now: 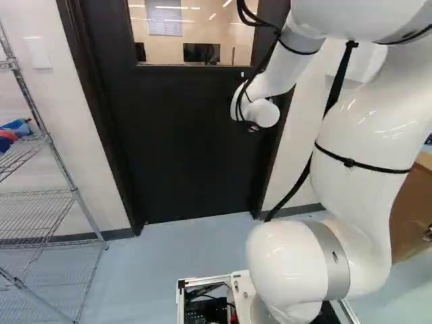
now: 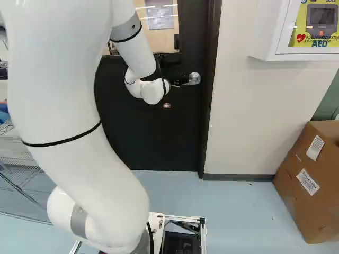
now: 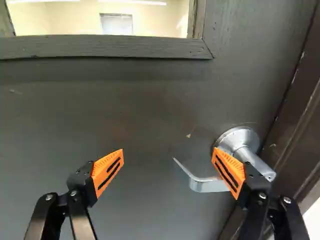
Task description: Open the door and move inside
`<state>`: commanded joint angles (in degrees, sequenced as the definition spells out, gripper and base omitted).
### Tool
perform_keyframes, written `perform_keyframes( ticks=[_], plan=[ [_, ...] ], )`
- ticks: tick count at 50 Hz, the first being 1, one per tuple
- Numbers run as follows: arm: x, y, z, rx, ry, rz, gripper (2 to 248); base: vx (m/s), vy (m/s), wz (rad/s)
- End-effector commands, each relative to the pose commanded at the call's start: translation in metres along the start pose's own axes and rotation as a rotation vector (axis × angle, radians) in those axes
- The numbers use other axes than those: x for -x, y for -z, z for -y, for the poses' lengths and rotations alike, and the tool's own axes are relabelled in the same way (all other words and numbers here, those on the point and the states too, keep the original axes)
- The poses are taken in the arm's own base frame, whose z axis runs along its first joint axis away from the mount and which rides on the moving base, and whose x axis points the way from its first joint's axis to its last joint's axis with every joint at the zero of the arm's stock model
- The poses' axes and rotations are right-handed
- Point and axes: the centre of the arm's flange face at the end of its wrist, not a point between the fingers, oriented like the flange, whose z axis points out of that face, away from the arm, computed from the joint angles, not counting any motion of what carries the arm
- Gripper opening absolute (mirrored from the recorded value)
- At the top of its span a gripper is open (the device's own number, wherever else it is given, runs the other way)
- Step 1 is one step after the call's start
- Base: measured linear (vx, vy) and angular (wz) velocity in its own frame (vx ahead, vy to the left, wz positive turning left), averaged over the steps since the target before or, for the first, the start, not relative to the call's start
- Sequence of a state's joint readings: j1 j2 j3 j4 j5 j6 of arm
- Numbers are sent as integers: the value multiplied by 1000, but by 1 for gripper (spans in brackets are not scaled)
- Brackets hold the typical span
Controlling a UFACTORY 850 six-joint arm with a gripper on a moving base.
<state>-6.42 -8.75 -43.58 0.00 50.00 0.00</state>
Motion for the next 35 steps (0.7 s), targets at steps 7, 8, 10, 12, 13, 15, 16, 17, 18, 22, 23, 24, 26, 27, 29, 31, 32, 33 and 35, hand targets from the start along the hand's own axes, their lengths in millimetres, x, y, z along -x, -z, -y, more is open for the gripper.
perform_keyframes(
  ticks=[7, 8, 10, 12, 13, 15, 16, 17, 18, 22, 23, 24, 26, 27, 29, 31, 32, 33, 35],
  plan=[
    [7, -7, -1, 1, 0, 13, 247, 0, 0, 0],
    [8, -8, -1, 1, 0, 15, 247, 0, 0, 0],
    [11, -9, -1, 1, 0, 20, 247, 0, 0, 0],
    [12, -10, -1, 1, 0, 24, 247, 0, 0, 0],
    [14, -10, -1, 1, 0, 26, 247, 0, 0, 0],
    [16, -10, -1, 1, 0, 30, 247, 0, 0, 0],
    [17, -10, -1, 2, 0, 32, 247, 0, 0, 0],
    [18, -11, -1, 2, 0, 34, 247, 0, 0, 0],
    [19, -11, -1, 2, 0, 36, 247, 0, 0, 0],
    [23, -12, -1, 2, 0, 45, 247, 0, 0, 0],
    [24, -12, -1, 2, 0, 47, 247, 0, 0, 0],
    [25, -12, -1, 2, 0, 49, 247, 0, 0, 0],
    [28, -12, -1, 2, 0, 53, 247, 0, 0, 0],
    [29, -12, -1, 2, 0, 55, 247, 0, 0, 0],
    [31, -13, -1, 2, 0, 60, 247, 0, 0, 0],
    [33, -13, -1, 2, 0, 64, 247, 0, 0, 0],
    [34, -13, -1, 2, 0, 66, 247, 0, 0, 0],
    [35, -13, -1, 2, 0, 68, 247, 0, 0, 0],
    [37, -14, -1, 2, 0, 72, 247, 0, 0, 0]
  ],
)
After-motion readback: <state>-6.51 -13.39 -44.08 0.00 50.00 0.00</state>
